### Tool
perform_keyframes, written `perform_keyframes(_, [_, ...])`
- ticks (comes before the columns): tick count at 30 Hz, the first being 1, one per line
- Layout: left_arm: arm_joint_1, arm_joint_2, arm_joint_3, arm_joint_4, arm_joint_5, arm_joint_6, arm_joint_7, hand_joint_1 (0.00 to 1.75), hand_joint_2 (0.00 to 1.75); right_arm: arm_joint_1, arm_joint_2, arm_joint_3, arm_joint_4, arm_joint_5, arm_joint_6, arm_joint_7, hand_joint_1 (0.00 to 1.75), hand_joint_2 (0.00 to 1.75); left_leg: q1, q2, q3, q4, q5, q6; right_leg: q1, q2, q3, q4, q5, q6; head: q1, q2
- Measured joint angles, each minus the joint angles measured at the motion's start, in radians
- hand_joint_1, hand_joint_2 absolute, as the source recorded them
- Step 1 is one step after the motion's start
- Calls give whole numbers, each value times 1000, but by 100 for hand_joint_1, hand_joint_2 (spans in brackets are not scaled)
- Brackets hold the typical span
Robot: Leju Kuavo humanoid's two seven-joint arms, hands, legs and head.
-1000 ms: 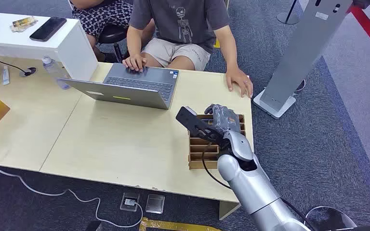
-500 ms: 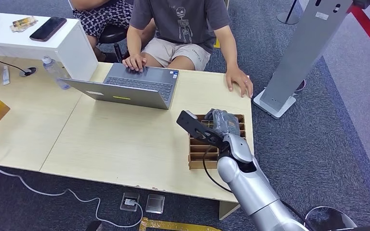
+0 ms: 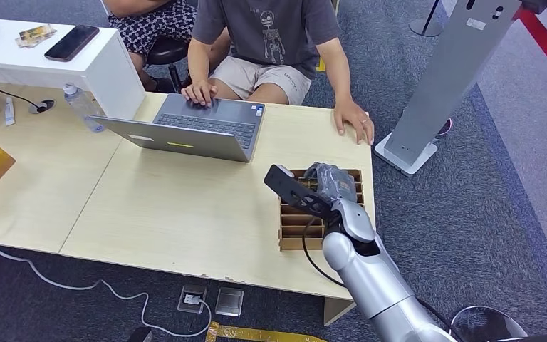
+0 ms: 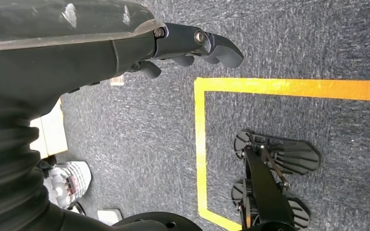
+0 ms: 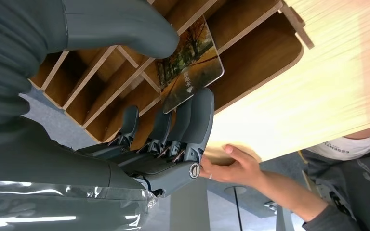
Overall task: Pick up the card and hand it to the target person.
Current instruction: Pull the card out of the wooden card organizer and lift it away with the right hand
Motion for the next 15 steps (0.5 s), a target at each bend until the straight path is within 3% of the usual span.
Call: perform_keyframes(15, [0, 0, -18, 0, -4, -7, 1, 0, 175, 18, -6, -14, -2, 11, 7, 6, 80, 175, 0, 0, 0, 0, 0, 0, 0, 0, 1, 0, 0, 0, 0, 0])
